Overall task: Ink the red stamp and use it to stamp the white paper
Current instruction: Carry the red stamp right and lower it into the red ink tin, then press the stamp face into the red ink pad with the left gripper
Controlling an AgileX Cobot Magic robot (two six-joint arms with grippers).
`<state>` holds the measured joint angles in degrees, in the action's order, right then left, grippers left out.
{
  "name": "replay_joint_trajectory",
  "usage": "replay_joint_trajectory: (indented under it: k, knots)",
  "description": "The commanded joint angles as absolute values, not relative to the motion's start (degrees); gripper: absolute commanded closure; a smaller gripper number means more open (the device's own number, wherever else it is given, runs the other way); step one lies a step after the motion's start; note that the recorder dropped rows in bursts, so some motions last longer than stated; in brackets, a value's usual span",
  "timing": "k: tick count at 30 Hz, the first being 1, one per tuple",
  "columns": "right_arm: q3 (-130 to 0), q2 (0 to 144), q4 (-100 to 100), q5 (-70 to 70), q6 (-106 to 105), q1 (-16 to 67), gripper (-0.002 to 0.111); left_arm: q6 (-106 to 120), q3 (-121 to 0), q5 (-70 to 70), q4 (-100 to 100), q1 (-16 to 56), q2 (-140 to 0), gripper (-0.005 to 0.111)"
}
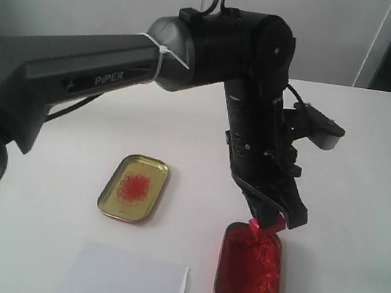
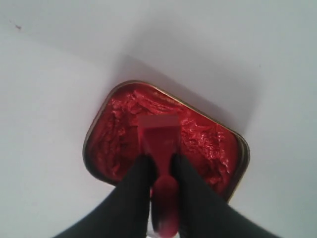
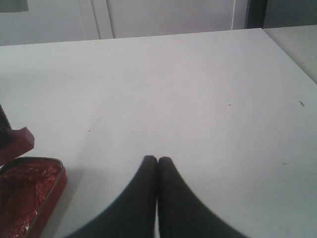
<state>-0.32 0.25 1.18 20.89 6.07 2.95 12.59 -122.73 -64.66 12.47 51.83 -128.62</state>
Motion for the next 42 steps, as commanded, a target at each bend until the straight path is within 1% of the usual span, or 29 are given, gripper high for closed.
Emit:
replay_joint_trajectory:
  k: [1,18,29,42]
  knots:
    - [0.0,0.0,1.23,20.06,6.28,2.8,0.108,17.6,-124.21,-69.96,12.58,52.08,-129.46,0.107]
    - [0.0,0.0,1.23,20.06,6.28,2.8,0.108,33.37,-124.06,-69.96,7.8,52.08,-132.66,0.107]
    - [0.0,0.0,1.23,20.06,6.28,2.8,0.108,38.32,-123.96,-67.43,8.02,52.08,-132.78,0.107]
    - [0.0,0.0,1.23,20.06,6.28,2.8,0.108,42.22,-123.96,-64.55,8.26,52.08,-139.56,0.107]
